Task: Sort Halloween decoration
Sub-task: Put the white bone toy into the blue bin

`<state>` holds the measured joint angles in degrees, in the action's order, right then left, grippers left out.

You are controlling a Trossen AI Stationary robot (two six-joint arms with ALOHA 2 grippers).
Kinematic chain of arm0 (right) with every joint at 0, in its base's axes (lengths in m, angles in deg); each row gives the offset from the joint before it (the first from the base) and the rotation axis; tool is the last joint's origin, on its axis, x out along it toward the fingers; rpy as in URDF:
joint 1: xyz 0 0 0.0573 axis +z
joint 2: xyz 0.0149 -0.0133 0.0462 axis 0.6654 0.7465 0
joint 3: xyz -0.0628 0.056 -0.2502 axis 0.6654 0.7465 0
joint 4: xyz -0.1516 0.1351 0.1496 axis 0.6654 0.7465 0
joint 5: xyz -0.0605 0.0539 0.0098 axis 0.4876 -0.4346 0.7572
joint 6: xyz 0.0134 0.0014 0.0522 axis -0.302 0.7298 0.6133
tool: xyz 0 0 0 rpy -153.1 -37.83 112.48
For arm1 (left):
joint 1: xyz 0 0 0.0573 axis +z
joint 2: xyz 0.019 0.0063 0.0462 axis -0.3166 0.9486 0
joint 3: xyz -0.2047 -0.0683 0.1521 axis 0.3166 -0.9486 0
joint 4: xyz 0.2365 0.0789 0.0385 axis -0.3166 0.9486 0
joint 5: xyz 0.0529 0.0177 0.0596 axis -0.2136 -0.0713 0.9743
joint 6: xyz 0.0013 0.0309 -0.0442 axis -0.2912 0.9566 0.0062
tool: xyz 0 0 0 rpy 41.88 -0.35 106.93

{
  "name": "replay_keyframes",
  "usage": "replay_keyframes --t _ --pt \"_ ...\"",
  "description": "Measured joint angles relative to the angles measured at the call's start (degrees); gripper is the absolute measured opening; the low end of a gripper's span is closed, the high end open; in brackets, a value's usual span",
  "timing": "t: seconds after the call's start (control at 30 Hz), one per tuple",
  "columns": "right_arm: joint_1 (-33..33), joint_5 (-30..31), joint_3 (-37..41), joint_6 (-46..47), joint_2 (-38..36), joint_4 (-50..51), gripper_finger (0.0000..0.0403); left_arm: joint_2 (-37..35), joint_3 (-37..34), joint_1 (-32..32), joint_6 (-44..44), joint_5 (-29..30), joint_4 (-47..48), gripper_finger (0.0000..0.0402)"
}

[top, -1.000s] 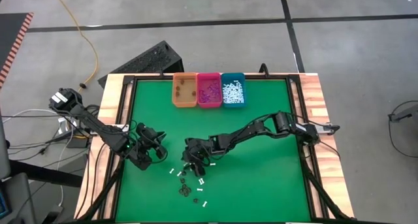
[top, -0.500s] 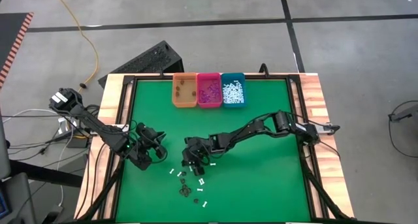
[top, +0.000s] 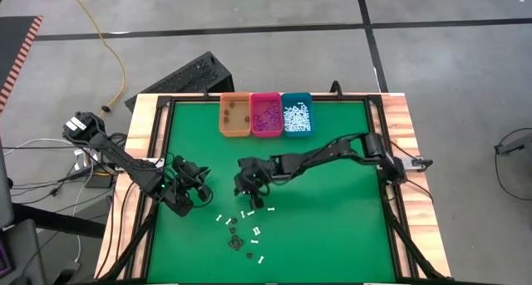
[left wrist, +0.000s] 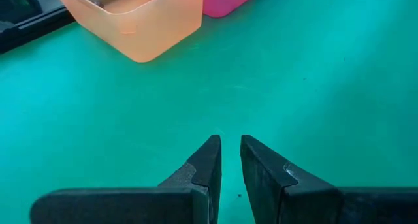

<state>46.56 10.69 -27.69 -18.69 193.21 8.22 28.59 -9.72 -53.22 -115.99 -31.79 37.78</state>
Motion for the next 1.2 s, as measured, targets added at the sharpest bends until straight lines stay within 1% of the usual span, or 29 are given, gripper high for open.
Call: replay_keyframes --t 0.13,0.23,0.3,0.43,0.6,0.7,0.77,0.83,0.93,1.1,1.17,1.2 --pt "-2.84 0.28 0.05 -4.52 -4.22 7.55 0.002 0.0 0.0 0.0 -0.02 0.0 0.21 0.0051" --pt "-6.76 0.27 0.05 -5.55 -7.81 12.24 0.002 0.0 0.0 0.0 -0.14 -0.68 0.26 0.0051" --pt "-9.86 0.51 1.83 -5.74 -10.58 13.93 0.002 0.0 0.0 0.0 -0.21 -1.6 0.28 0.0051" --pt "-16.64 0.84 9.66 -4.85 -18.02 12.6 0.002 0.0 0.0 0.0 -0.22 -2.76 0.38 0.0051" --pt "-24.83 5.88 22.44 -2.01 -28.52 7.84 0.002 0.0 -0.02 0.0 -0.23 -2.72 0.61 0.0051" --pt "-28.94 10.34 28.08 0.09 -32.24 4.88 0.0023 0.0 -0.02 0.0 -0.61 -1.92 0.56 0.0051" --pt "-31.29 10.91 29.96 2.05 -33.35 2.58 0.003 0.0 -0.02 0.0 -0.75 -0.94 0.4 0.0051" --pt "-33.19 10.9 30.39 3.85 -33.49 3.67 0.0045 0.0 -0.02 0.01 -1.23 -0.3 0.23 0.0051" --pt "-34.73 9.95 30.41 4.21 -33.37 5.03 0.0077 0.0 -0.02 0.0 -1.8 0.09 0.23 0.0051" --pt "-34.63 9.35 30.39 4.11 -33.42 5.24 0.0151 0.0 -0.02 0.0 -1.92 0.11 0.27 0.0051" --pt "-33.79 6.92 30.39 5.45 -33.42 5.2 0.0177 0.0 -0.02 0.01 -1.92 0.12 0.26 0.0051" --pt "-33.17 4.21 30.39 6.36 -33.42 5.2 0.0186 0.0 -0.02 0.0 -1.92 0.12 0.27 0.0051"
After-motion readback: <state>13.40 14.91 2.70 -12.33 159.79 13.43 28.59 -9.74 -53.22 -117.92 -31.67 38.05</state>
